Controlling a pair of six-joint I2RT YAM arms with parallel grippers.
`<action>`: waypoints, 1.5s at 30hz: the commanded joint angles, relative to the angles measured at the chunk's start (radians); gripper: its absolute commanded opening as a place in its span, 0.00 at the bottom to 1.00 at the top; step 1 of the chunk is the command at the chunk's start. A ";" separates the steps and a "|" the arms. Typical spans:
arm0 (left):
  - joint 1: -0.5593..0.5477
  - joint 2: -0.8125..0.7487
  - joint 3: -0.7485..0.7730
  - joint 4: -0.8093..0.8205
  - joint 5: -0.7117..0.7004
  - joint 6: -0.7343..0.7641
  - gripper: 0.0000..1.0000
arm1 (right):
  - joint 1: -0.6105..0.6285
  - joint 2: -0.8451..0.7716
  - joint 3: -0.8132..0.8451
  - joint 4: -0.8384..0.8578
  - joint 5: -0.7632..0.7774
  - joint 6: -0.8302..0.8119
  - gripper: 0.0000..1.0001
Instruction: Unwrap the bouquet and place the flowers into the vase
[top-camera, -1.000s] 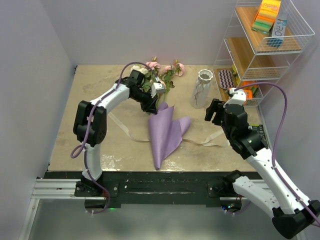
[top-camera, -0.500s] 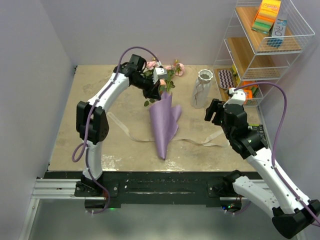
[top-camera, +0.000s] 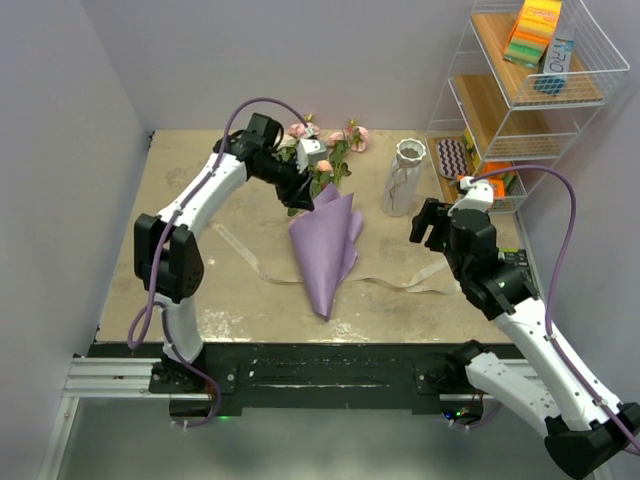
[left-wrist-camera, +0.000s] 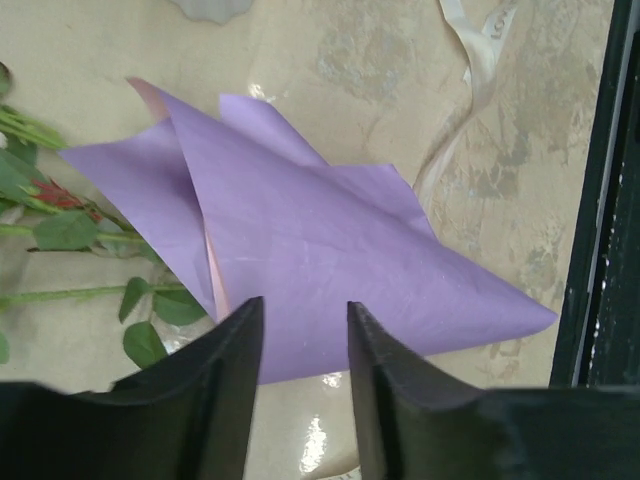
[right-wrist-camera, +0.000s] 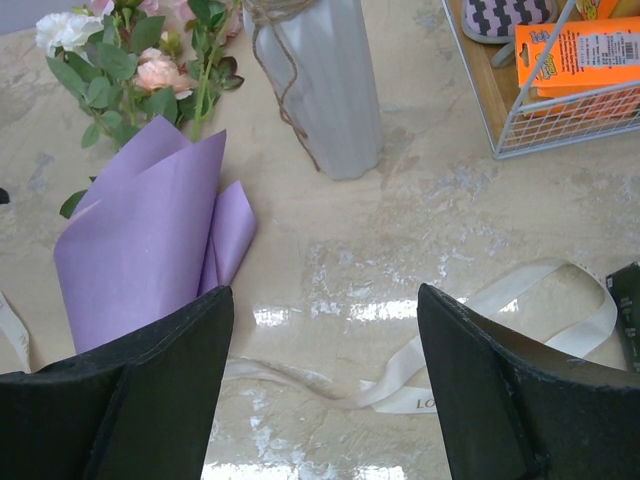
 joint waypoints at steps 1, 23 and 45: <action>0.083 0.008 -0.110 -0.019 0.061 0.134 0.54 | 0.003 -0.020 0.022 0.002 -0.014 -0.002 0.78; 0.194 0.238 -0.061 -0.132 0.330 0.336 0.59 | 0.002 -0.011 0.008 0.016 -0.046 0.007 0.79; 0.166 0.333 0.074 -0.381 0.354 0.497 0.00 | 0.002 -0.007 0.017 0.025 -0.055 0.004 0.75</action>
